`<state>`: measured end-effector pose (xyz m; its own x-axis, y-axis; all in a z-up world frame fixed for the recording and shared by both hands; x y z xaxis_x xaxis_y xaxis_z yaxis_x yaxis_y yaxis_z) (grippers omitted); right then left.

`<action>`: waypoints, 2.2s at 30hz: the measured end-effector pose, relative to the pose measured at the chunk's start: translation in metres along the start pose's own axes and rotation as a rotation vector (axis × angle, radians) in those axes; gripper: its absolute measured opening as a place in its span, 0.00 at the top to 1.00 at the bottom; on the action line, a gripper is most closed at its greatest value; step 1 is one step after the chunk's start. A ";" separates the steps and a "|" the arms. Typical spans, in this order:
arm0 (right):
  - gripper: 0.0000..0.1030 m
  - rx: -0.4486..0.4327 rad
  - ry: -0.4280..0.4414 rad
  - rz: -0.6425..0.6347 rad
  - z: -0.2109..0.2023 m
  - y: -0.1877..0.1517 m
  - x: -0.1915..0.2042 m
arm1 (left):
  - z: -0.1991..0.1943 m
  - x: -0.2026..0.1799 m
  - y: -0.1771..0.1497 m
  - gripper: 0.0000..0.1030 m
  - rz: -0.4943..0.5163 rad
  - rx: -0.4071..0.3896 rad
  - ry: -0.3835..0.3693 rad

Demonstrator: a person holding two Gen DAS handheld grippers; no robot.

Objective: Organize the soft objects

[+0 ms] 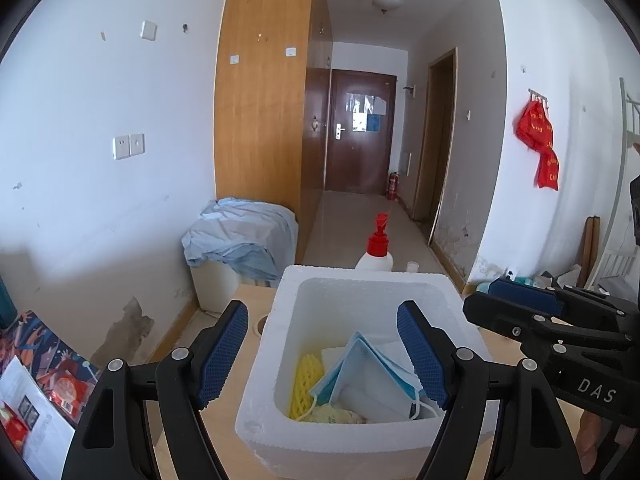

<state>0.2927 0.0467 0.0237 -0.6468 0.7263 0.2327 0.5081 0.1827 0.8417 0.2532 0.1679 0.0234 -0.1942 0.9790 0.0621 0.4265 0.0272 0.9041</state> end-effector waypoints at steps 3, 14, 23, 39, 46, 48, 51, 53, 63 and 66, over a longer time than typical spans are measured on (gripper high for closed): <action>0.59 -0.005 -0.001 0.003 -0.004 0.000 -0.001 | -0.008 -0.002 0.000 0.24 0.002 -0.007 0.002; 0.59 -0.052 -0.010 -0.006 -0.049 -0.002 0.007 | -0.061 -0.022 0.007 0.24 0.021 -0.055 -0.006; 0.46 -0.107 -0.020 -0.005 -0.103 -0.011 0.013 | -0.119 -0.046 0.008 0.21 0.050 -0.107 -0.021; 0.12 -0.214 -0.024 0.004 -0.191 -0.040 0.030 | -0.210 -0.070 -0.008 0.04 0.062 -0.208 -0.024; 0.07 -0.247 -0.033 0.000 -0.215 -0.062 0.036 | -0.232 -0.076 -0.020 0.01 0.078 -0.231 0.006; 0.07 -0.256 -0.042 0.006 -0.220 -0.066 0.035 | -0.237 -0.076 -0.022 0.01 0.077 -0.238 0.019; 0.04 -0.268 -0.051 0.012 -0.231 -0.070 0.034 | -0.245 -0.079 -0.027 0.00 0.077 -0.247 0.021; 0.04 -0.277 -0.063 0.009 -0.235 -0.072 0.033 | -0.249 -0.081 -0.029 0.00 0.081 -0.252 0.020; 0.03 -0.311 -0.081 0.009 -0.255 -0.083 0.030 | -0.266 -0.085 -0.036 0.00 0.085 -0.276 0.000; 0.03 -0.310 -0.083 0.006 -0.256 -0.086 0.031 | -0.269 -0.086 -0.041 0.00 0.085 -0.284 -0.001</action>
<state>0.0834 -0.1156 0.0834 -0.5892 0.7806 0.2085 0.3057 -0.0234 0.9518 0.0154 0.0281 0.0948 -0.1670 0.9757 0.1420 0.1766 -0.1121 0.9779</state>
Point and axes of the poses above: each gripper's, at about its wrist camera, not at the fingertips, and z roughly the way its jaws point, x to its left, y to its top, the point moved 9 cm from there along z, roughly the way its jaws point, and after that the axes turned 7 degrees about z, right-handed, at the moved point
